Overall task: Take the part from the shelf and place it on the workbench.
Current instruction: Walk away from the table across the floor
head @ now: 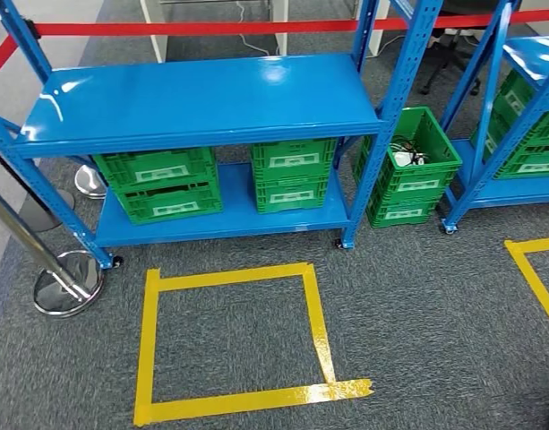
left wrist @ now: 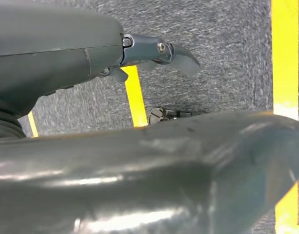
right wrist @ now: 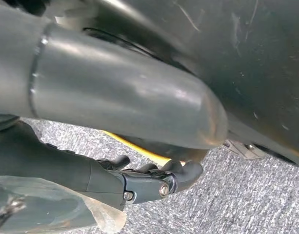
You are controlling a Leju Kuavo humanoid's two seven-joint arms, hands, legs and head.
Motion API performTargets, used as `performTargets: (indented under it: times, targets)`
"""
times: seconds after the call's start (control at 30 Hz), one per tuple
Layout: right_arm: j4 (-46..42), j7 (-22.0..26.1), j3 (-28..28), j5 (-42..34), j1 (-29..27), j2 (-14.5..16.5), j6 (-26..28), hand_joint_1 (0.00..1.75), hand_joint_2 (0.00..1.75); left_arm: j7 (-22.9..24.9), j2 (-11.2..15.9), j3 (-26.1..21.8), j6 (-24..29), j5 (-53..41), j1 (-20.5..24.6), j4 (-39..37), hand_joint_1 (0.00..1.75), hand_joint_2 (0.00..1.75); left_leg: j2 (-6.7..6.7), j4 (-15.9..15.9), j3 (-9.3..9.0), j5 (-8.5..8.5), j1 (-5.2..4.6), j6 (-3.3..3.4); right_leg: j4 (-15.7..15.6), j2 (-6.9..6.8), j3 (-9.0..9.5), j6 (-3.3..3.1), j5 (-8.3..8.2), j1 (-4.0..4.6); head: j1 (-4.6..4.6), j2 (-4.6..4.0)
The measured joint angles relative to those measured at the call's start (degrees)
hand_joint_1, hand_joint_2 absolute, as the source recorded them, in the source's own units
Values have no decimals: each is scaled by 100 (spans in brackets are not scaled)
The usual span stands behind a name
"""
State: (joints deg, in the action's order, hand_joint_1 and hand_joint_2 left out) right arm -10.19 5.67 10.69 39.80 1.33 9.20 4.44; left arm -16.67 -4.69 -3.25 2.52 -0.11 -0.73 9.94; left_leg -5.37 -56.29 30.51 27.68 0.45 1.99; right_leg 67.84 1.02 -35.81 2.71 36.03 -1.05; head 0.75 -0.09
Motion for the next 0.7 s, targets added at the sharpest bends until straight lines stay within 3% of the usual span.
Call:
performTargets:
  times: [0.03, 0.07, 0.1, 0.17, 0.23, 0.33, 0.4, 0.43, 0.5, 0.57, 0.6, 0.63, 0.7]
  targets:
    - [0, 0, 0, 0, 2, 0, -2, 0, 0, 1, -1, -1, -1, 0, -5, 0, 0, 0, 32, -2, -9, 16, -2, 4, 344, -35, -210, 18, 119, -3, 3, 0]
    - [0, 0, 0, 0, -3, -1, -2, 0, 0, 1, -2, -1, -1, 0, -7, 0, 0, 0, 55, -5, -25, 37, -4, 4, 539, -50, -349, 32, 128, -6, 3, 0]
    - [0, 0, 0, 0, -9, -1, -2, 0, 0, 1, -3, -1, -1, 0, -7, 0, 0, 0, 66, -9, -51, 61, -2, -5, 514, -56, -372, 43, 12, -10, 3, 0]
    - [1, -1, 0, 0, -20, -2, -3, 0, 0, 1, -9, -1, -2, 0, -5, 0, 0, 0, 66, -29, -124, 135, 6, -42, -132, -41, -108, 54, -460, -26, 5, 0]
    - [4, -1, 0, -1, -22, -1, -14, 0, 0, 1, -13, -1, -3, 0, 1, 0, 0, 0, 55, -77, -163, 225, -11, -105, -770, 14, 218, 17, -728, -30, 8, 0]
    - [7, -2, 0, 1, -20, -2, -77, 0, 0, 2, -13, -1, -13, 0, 7, 0, 0, 0, 31, -87, -181, 288, -14, -179, -917, 30, 341, -114, -704, -9, -8, 0]
    - [5, -6, 0, 11, -27, -2, -114, 0, 0, 3, -7, -1, -21, 0, 12, 0, 0, 0, 133, -178, -169, 359, -6, -230, -932, -15, 382, -187, -678, -14, -21, 0]
    - [5, -7, 0, 18, -32, -1, -127, 0, 0, 3, -3, -1, -25, 0, 19, 0, 0, 0, 233, -368, -86, 453, -6, -261, -941, -50, 412, -226, -660, -23, -34, 0]
    - [4, -9, 0, 28, -44, -1, -143, 0, 0, 3, -4, 1, -33, 0, 33, 0, 0, 0, 427, -1100, 305, 737, 0, -312, -943, -126, 474, -281, -602, -22, -58, 0]
    - [4, -14, 0, 33, -54, -2, -147, 0, 0, 6, -8, 1, -40, 2, 29, 0, 0, 0, 469, -1762, 728, 871, 13, -332, -943, -188, 547, -294, -532, -17, -60, 0]
    - [4, -16, 0, 35, -57, -2, -148, 0, 0, 10, -8, 1, -42, 3, 19, 0, 0, 0, 471, -1821, 818, 769, 16, -328, -943, -205, 596, -290, -493, -16, -61, 0]
    - [4, -18, 0, 36, -59, -2, -148, 0, 0, 14, -6, 0, -44, 5, 8, 0, 0, 0, 474, -1649, 796, 553, 16, -312, -943, -215, 655, -283, -452, -16, -61, 0]
    - [6, -20, 0, 38, -58, -1, -149, 0, 0, 19, 3, -1, -46, 7, -1, -1, 0, 0, 510, -957, 565, 58, -8, -249, -950, -234, 766, -255, -360, -11, -60, 0]
